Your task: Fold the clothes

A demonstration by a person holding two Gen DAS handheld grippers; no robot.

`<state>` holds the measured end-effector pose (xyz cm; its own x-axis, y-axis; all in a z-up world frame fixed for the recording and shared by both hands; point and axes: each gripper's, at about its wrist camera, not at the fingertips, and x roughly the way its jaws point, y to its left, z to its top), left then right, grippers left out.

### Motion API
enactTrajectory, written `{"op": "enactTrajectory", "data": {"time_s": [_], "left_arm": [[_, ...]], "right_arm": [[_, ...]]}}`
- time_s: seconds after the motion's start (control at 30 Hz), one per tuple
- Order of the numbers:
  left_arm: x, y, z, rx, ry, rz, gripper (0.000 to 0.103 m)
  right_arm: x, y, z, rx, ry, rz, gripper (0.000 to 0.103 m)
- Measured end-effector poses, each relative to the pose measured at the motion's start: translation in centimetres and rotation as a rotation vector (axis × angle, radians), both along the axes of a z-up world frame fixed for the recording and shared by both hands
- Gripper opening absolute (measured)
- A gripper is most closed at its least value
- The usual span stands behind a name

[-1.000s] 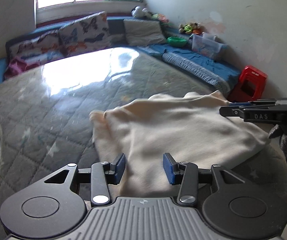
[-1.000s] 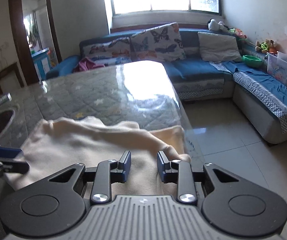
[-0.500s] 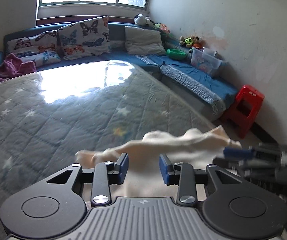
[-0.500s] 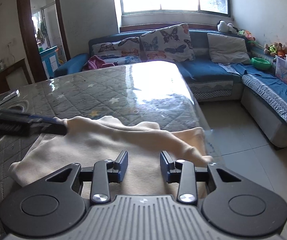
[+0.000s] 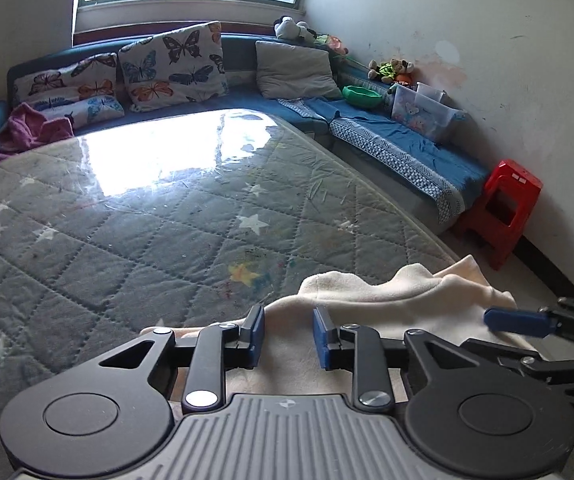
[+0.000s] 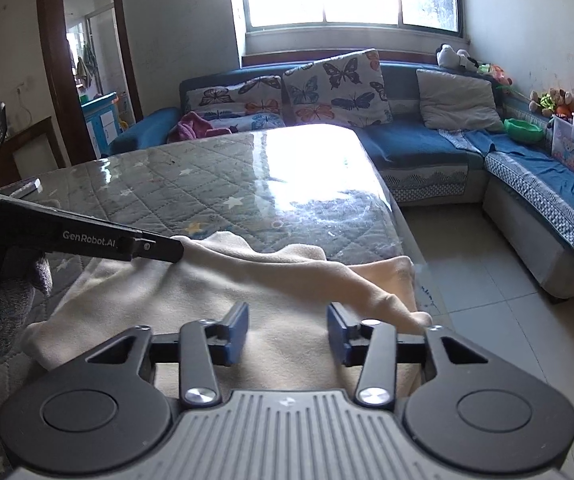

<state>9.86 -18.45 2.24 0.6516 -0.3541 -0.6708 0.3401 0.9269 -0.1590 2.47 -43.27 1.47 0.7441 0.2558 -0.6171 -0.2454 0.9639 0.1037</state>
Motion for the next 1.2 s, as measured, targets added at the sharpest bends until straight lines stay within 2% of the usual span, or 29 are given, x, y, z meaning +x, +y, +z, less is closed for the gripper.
{"op": "enactTrajectory", "data": {"time_s": [0.13,0.23,0.37,0.5,0.6,0.93,1.2], "left_arm": [[-1.2,0.5,0.4,0.01,-0.006,0.01,0.041],[-2.3,0.7,0.7,0.027,-0.011,0.017,0.05],[-3.6,1.1,0.9,0.029,-0.009,0.023,0.053],[-4.9,1.6,0.9,0.027,-0.004,0.031,0.056],[-5.8,1.9,1.0,0.028,-0.005,0.033,0.058],[-7.9,2.4,0.7,0.031,0.001,0.035,0.064],[-8.7,3.1,-0.4,0.055,0.002,0.05,0.066]], "right_arm": [[-1.2,0.6,-0.1,-0.017,-0.002,0.017,0.057],[-1.9,1.1,-0.5,-0.042,0.001,0.021,0.059],[-2.9,1.5,-0.5,-0.048,-0.005,0.02,0.07],[-3.7,1.9,-0.5,-0.051,-0.006,0.021,0.073],[-4.2,2.2,-0.5,-0.046,-0.006,0.013,0.08],[-5.1,2.7,-0.3,-0.057,-0.011,0.0,0.089],[-5.1,3.0,-1.2,-0.065,-0.001,-0.016,0.095]]}}
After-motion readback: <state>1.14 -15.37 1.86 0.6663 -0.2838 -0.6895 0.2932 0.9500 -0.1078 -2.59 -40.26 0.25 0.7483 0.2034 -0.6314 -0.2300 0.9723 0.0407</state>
